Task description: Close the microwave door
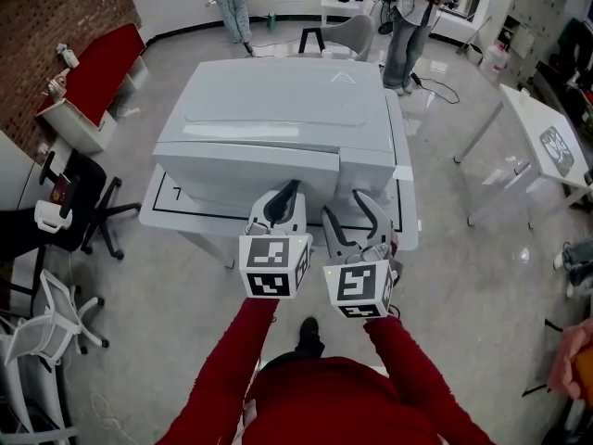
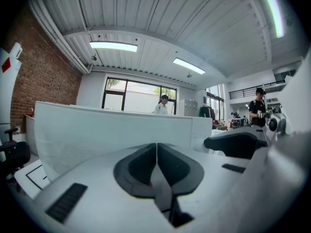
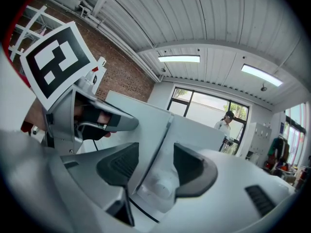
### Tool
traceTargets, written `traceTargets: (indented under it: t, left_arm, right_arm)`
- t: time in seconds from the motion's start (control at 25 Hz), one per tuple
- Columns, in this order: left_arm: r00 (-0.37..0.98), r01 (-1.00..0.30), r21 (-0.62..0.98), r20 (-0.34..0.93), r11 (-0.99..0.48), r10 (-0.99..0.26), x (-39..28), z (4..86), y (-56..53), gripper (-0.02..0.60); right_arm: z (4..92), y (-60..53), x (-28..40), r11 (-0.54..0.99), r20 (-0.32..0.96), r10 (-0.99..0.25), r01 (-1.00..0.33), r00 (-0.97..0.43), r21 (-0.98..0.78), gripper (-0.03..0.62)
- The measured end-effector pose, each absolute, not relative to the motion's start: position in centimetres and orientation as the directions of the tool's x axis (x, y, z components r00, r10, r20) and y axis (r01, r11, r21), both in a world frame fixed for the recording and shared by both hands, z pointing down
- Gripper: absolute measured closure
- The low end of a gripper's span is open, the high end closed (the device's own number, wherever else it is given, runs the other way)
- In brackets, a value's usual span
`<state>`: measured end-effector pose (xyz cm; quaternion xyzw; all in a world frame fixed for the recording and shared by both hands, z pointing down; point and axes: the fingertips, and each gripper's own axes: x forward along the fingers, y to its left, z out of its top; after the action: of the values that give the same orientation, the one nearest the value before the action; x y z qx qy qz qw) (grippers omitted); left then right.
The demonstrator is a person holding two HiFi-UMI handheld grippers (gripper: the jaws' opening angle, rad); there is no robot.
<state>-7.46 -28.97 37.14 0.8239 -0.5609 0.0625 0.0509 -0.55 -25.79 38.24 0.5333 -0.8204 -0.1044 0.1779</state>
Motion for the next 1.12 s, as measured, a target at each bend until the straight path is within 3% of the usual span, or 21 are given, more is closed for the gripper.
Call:
traceTargets:
  t: [1.12]
  left_arm:
    - [0.317, -0.948, 0.052, 0.176, -0.313, -0.932, -7.6, 37.3, -30.7, 0.569]
  right_arm:
    - [38.9, -25.3, -0.6, 0.45, 0.199, -0.89, -0.857, -0.41, 0.25, 0.356]
